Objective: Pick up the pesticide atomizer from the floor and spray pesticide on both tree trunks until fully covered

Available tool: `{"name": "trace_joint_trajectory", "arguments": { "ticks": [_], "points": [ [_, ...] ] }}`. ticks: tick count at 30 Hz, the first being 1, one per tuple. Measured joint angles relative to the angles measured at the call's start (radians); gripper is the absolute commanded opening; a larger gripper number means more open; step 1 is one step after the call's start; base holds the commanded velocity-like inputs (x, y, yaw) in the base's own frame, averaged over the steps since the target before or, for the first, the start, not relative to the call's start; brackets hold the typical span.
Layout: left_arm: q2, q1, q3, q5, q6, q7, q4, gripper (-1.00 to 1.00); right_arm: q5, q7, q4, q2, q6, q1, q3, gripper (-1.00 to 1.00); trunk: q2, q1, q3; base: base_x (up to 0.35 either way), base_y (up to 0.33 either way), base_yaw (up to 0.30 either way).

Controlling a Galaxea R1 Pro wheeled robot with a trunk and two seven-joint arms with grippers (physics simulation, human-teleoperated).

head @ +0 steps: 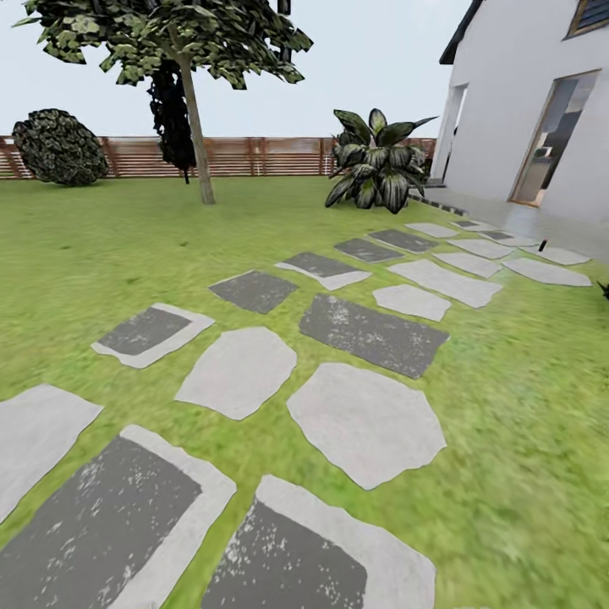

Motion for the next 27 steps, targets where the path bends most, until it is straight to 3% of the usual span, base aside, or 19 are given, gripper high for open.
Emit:
{"name": "trace_joint_trajectory", "arguments": {
  "ticks": [7,27],
  "points": [
    [0.000,0.000,0.000,0.000,0.000,0.000,0.000,1.00,0.000,0.000,0.000,0.000,0.000,0.000,0.000,1.00,0.000,0.000,0.000,0.335,0.000,-0.203],
    [0.000,0.000,0.000,0.000,0.000,0.000,0.000,1.00,0.001,0.001,0.000,0.000,0.001,0.000,0.000,1.00,0.000,0.000,0.000,0.335,0.000,-0.008]
  ]
}}
